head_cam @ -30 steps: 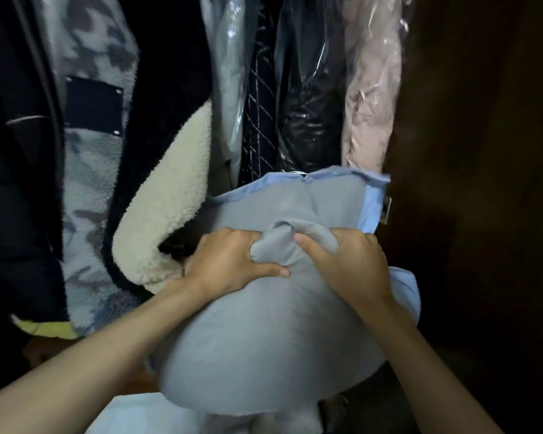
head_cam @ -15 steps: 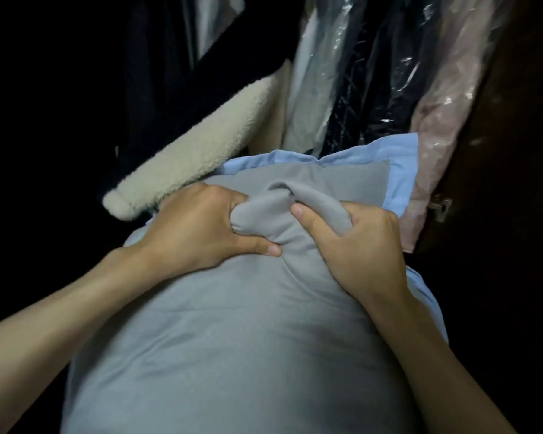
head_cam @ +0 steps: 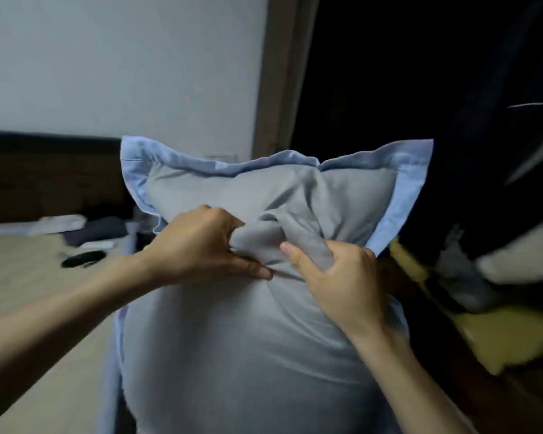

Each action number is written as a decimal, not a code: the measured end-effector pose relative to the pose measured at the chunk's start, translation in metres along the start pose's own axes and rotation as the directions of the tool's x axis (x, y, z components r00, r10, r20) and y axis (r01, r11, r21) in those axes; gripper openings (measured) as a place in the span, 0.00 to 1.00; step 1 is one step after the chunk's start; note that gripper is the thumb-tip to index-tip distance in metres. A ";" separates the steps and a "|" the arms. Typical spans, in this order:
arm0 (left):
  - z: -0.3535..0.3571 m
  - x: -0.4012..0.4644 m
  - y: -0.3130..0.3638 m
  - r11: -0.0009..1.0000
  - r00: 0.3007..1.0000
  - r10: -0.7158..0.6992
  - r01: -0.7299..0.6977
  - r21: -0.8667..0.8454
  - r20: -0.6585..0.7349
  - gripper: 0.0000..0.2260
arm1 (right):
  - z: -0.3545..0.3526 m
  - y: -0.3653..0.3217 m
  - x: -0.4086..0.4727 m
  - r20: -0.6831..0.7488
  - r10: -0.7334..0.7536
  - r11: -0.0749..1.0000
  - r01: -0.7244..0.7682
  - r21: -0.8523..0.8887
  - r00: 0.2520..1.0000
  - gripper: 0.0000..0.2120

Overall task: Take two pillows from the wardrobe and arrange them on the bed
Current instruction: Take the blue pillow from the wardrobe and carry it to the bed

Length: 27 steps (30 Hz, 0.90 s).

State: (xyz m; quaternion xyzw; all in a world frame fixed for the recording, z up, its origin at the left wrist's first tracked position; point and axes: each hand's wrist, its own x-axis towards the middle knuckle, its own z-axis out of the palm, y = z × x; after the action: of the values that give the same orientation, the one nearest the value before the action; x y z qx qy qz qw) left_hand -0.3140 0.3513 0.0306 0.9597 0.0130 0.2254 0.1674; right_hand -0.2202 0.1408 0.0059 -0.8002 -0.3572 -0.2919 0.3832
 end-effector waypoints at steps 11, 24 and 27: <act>-0.112 -0.182 -0.112 0.798 0.817 -0.515 0.567 0.204 -0.257 0.26 | 0.185 -0.167 0.002 0.324 -0.363 0.840 0.156 0.519 0.874 0.28; -0.173 -0.222 -0.185 0.631 0.714 -0.615 0.700 0.334 -0.334 0.27 | 0.312 -0.240 0.048 0.558 -0.623 0.687 0.042 0.726 0.549 0.26; -0.184 -0.221 -0.203 0.584 0.690 -0.616 0.724 0.367 -0.380 0.26 | 0.350 -0.248 0.073 0.587 -0.614 0.715 0.059 0.696 0.528 0.37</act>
State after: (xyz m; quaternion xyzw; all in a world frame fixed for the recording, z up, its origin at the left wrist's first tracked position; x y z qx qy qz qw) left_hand -0.5828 0.5787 0.0239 0.8615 0.4504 0.2342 -0.0111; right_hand -0.3079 0.5657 -0.0267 -0.5858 -0.7171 0.1477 0.3475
